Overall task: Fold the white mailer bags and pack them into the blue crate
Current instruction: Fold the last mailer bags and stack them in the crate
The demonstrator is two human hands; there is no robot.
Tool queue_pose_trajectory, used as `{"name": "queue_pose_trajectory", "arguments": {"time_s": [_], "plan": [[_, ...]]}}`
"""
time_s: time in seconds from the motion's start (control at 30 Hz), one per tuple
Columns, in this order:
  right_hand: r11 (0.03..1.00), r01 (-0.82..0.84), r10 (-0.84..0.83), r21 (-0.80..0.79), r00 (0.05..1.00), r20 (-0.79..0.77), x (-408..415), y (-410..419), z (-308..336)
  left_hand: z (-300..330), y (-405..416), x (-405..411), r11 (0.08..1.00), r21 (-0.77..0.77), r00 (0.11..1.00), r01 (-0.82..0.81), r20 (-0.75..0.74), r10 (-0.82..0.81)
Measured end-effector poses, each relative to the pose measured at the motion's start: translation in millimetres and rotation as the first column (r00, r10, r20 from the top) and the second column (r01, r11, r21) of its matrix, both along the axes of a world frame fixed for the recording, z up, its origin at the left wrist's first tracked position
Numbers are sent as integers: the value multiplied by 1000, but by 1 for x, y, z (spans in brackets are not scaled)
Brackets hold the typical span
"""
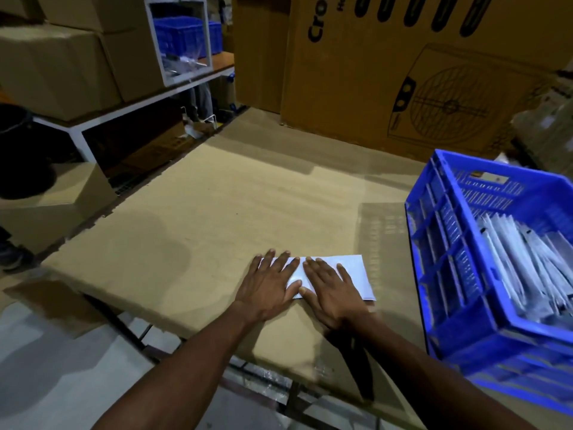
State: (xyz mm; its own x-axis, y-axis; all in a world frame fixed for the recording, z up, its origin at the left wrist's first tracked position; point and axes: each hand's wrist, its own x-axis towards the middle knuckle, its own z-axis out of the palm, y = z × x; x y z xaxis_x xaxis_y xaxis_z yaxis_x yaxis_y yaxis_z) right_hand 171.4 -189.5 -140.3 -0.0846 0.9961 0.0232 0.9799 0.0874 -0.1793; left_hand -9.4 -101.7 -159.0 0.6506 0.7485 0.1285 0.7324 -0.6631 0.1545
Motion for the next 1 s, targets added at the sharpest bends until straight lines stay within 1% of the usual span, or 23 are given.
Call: {"name": "queue_pose_trajectory", "arguments": {"time_s": [0.1, 0.2, 0.3, 0.4, 0.53, 0.6, 0.63, 0.7, 0.8, 0.87, 0.9, 1.0], "plan": [[999, 47, -48, 14, 999, 22, -3, 0, -9, 2, 2, 0, 999, -43, 999, -1, -39, -1], [998, 57, -56, -22, 998, 32, -1, 5, -2, 2, 5, -2, 998, -68, 997, 17, -79, -23], [988, 138, -138, -73, 990, 8, 16, 10, 5, 3, 5, -4, 998, -56, 998, 23, -65, -27], [963, 239, -244, -128, 970, -24, 35, 2, 6, 10, 3, -6, 996, -84, 991, 23, -128, -34], [940, 299, -313, -164, 948, -63, 32, -16, 0, 17, 4, -9, 994, -89, 985, 69, -155, -82], [927, 319, -340, -198, 936, -86, 27, -17, 3, 19, 7, -12, 988, -121, 979, 99, -164, -118], [925, 323, -342, -203, 937, -70, 26, -17, 5, 22, 8, -12, 983, -148, 977, 106, -168, -131], [943, 307, -309, -131, 951, -1, 28, -15, 10, 29, 12, -8, 984, -148, 974, 97, -188, -124], [982, 189, -190, 29, 980, 59, 30, -13, 6, 34, 11, 16, 995, -26, 982, 97, -161, -100], [992, 92, -96, 88, 995, 36, 30, -15, -4, 30, 1, 36, 987, -45, 984, 157, -75, -160], [990, 72, -74, 122, 997, 14, 30, -16, -8, 26, -5, 43, 982, -54, 983, 180, -21, -181], [978, 131, -123, 164, 991, -54, 26, -17, -9, 13, -15, 41, 982, 26, 980, 187, 59, -189]]}}
